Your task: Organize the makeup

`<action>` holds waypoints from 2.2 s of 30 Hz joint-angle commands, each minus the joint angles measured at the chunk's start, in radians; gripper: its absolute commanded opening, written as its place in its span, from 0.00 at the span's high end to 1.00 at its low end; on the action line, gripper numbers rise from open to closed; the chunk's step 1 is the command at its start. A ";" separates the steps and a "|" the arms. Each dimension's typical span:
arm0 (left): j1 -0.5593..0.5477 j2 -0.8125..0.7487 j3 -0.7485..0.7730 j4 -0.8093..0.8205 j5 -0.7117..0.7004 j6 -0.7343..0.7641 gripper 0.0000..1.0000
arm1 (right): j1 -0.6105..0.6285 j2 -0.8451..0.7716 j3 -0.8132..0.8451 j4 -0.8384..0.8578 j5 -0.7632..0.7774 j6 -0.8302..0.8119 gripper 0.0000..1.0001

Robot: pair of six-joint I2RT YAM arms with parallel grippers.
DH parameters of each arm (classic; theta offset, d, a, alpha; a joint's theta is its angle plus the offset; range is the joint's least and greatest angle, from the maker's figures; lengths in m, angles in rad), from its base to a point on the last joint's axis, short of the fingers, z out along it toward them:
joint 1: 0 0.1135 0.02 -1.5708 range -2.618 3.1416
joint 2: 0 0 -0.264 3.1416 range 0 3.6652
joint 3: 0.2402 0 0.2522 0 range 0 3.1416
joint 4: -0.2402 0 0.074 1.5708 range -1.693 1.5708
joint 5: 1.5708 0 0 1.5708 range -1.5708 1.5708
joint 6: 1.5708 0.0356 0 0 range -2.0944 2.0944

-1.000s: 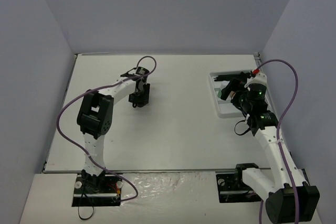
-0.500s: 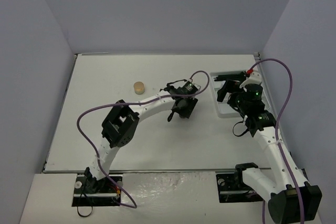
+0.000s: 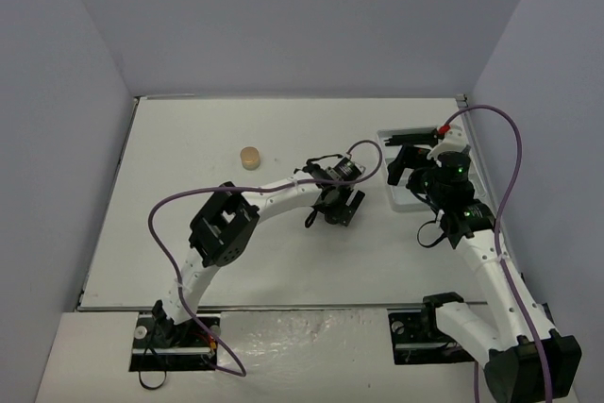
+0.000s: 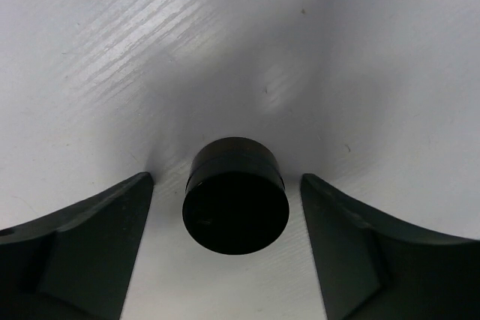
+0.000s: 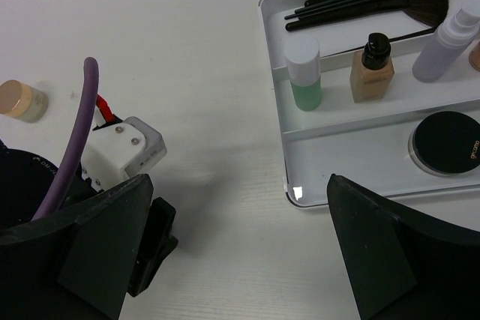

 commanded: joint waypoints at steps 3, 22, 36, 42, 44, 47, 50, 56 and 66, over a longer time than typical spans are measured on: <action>0.000 -0.150 -0.020 0.014 -0.075 -0.019 0.06 | 0.031 -0.004 0.037 0.047 -0.022 -0.049 0.00; 0.424 -0.975 -0.588 0.085 -0.294 -0.036 0.03 | 0.385 0.312 0.113 0.045 0.027 -0.141 0.01; 0.734 -1.365 -0.831 0.056 -0.326 0.067 0.03 | 0.549 0.666 0.145 0.101 0.146 -0.063 0.08; 0.734 -1.374 -0.882 0.123 -0.303 0.074 0.03 | 0.550 0.703 0.140 0.128 0.158 -0.049 0.13; 0.734 -1.360 -0.881 0.126 -0.301 0.077 0.03 | 0.550 0.708 0.139 0.134 0.165 -0.049 0.15; 0.735 -1.345 -0.878 0.133 -0.290 0.080 0.03 | 0.550 0.718 0.143 0.143 0.174 -0.049 0.18; 0.738 -1.329 -0.878 0.137 -0.265 0.082 0.03 | 0.549 0.719 0.151 0.148 0.179 -0.046 0.22; 0.738 -1.327 -0.880 0.142 -0.255 0.084 0.03 | 0.550 0.743 0.157 0.149 0.185 -0.038 0.33; 0.738 -1.324 -0.883 0.147 -0.236 0.083 0.03 | 0.545 0.664 0.136 0.146 0.254 -0.018 0.90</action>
